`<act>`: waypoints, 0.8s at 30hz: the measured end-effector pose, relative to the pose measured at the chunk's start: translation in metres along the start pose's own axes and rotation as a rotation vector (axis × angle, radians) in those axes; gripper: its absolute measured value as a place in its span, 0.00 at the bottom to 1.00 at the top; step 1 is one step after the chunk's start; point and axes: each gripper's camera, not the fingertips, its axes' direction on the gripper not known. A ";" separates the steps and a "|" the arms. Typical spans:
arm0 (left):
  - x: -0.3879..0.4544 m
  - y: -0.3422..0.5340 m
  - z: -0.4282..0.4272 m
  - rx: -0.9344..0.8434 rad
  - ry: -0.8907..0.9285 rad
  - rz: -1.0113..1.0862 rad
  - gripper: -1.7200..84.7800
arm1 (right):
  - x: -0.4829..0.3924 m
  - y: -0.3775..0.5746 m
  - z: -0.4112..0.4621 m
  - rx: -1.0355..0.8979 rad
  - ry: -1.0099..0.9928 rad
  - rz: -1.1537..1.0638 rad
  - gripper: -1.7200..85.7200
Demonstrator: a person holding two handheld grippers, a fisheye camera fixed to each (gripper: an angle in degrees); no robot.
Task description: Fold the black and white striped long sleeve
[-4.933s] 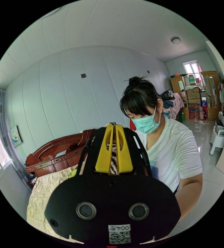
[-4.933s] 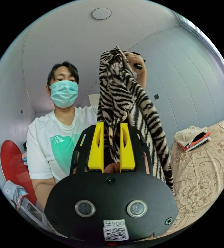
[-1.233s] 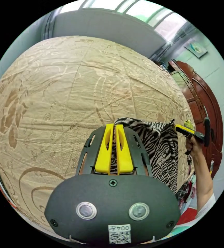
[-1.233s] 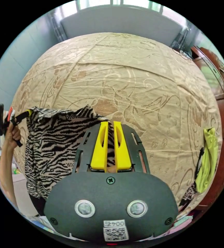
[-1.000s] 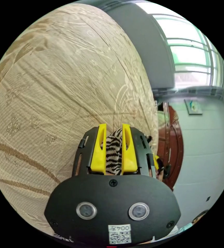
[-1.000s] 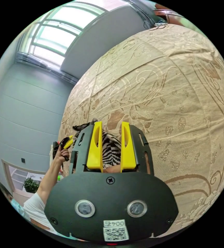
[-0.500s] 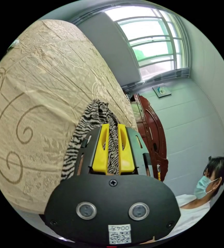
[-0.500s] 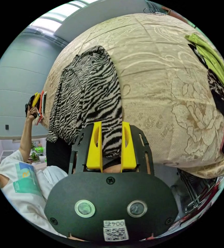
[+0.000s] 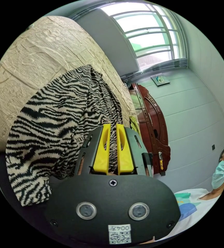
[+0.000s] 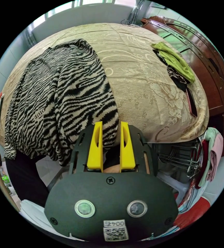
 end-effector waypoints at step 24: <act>0.049 0.044 0.031 -0.151 -0.198 0.108 0.06 | 0.153 -0.008 0.049 -0.112 0.196 0.080 0.10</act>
